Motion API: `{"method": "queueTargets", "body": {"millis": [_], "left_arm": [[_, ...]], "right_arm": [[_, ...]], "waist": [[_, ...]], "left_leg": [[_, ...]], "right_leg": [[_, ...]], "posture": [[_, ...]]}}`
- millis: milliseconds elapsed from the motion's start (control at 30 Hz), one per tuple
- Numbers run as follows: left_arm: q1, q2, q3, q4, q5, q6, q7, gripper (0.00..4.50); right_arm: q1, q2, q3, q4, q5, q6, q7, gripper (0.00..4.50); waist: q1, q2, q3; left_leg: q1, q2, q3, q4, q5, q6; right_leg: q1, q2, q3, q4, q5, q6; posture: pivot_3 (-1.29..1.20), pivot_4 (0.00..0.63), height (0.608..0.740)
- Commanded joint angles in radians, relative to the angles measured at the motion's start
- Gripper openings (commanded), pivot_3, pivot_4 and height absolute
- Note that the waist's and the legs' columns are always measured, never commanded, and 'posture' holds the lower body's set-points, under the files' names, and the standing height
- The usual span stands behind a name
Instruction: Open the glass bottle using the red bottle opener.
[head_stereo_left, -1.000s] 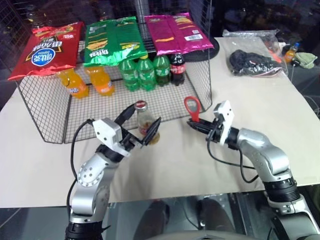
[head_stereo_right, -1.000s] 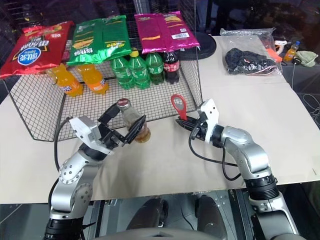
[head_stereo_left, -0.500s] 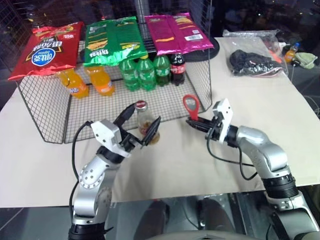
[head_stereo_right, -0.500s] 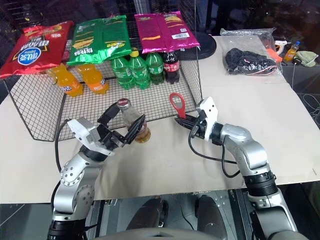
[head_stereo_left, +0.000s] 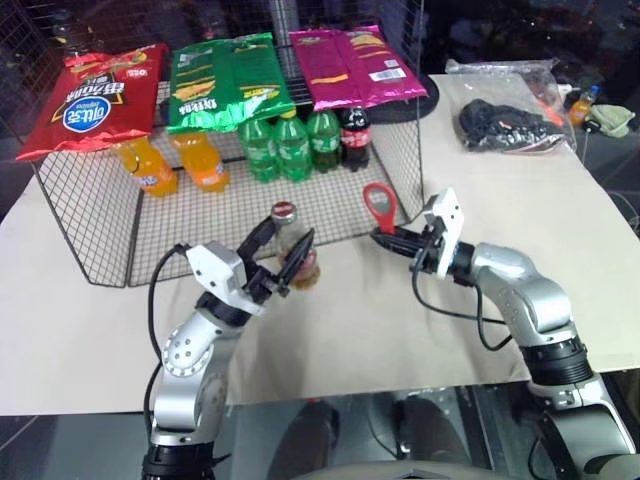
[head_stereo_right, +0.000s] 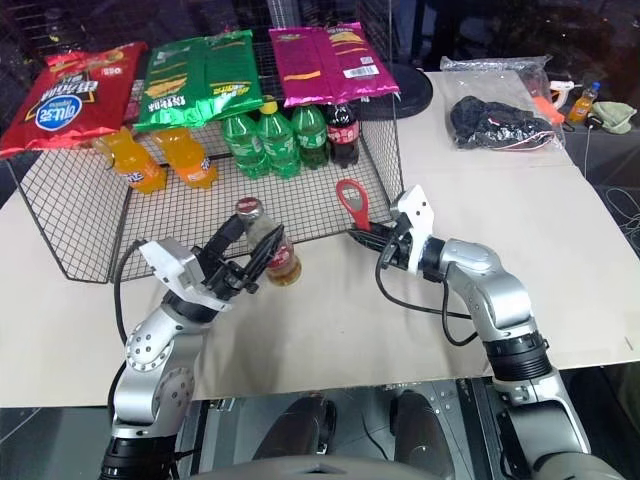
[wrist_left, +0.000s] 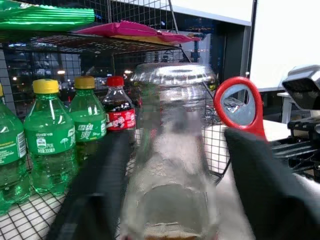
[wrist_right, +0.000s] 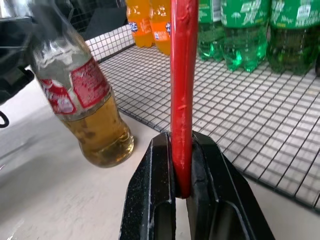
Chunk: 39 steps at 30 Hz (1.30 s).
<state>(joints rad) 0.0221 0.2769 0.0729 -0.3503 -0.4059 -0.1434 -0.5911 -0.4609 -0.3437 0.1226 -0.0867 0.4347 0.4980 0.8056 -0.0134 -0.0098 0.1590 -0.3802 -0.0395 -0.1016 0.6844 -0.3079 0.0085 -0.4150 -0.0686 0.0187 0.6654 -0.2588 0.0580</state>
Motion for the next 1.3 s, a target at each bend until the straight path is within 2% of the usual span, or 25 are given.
{"method": "queueTargets", "body": {"millis": [33,67,267,600,833,1300], "left_arm": [[0.006,0.0,-0.008,0.007,0.003,-0.019,-0.012,1.22],[0.006,0.0,-0.008,0.009,0.003,-0.021,-0.012,1.08],[0.008,0.001,-0.011,0.019,0.013,-0.031,-0.007,1.06],[0.007,0.005,-0.023,0.021,0.027,-0.031,-0.001,1.04],[0.003,0.011,-0.016,0.012,0.023,-0.018,0.005,1.03],[-0.014,0.014,-0.014,0.019,0.018,-0.004,0.006,1.01]], "right_arm": [[-0.027,0.001,0.007,-0.022,-0.01,-0.03,0.015,0.0],[-0.029,0.0,0.011,-0.024,-0.016,-0.033,0.017,0.0],[-0.055,0.015,0.063,-0.047,-0.073,-0.079,0.013,0.0],[-0.158,0.139,0.231,0.089,-0.408,-0.504,-0.124,0.0],[-0.208,0.179,0.243,0.268,-0.572,-0.803,-0.266,0.0],[-0.255,0.167,0.279,0.52,-0.755,-1.124,-0.402,0.0]], "waist": [[0.001,0.0,0.0],[0.001,0.0,0.0],[0.0,0.001,0.0],[-0.002,0.001,-0.001],[-0.002,0.001,-0.001],[-0.005,0.002,-0.002]], "left_leg": [[0.0,0.0,0.0,0.0,0.0,0.0],[0.0,0.0,0.0,0.0,0.0,0.0],[0.0,0.0,0.0,0.0,0.0,0.0],[0.001,0.0,0.0,0.0,0.0,0.0],[0.001,0.0,0.0,0.0,0.0,0.0],[0.002,0.0,0.002,0.0,0.0,0.0]], "right_leg": [[0.0,0.0,0.0,0.0,0.0,0.0],[0.0,0.0,0.0,0.0,0.0,0.0],[0.0,0.0,0.0,0.0,0.0,0.0],[0.0,0.0,0.0,0.0,0.0,0.0],[0.0,0.0,0.0,0.0,0.0,0.0],[0.0,0.002,0.002,0.0,0.0,0.0]], "posture": [[0.0,0.15,0.74],[0.0,0.15,0.74],[0.0,0.15,0.74],[0.0,0.15,0.74],[0.0,0.15,0.74],[0.0,0.15,0.74]]}}
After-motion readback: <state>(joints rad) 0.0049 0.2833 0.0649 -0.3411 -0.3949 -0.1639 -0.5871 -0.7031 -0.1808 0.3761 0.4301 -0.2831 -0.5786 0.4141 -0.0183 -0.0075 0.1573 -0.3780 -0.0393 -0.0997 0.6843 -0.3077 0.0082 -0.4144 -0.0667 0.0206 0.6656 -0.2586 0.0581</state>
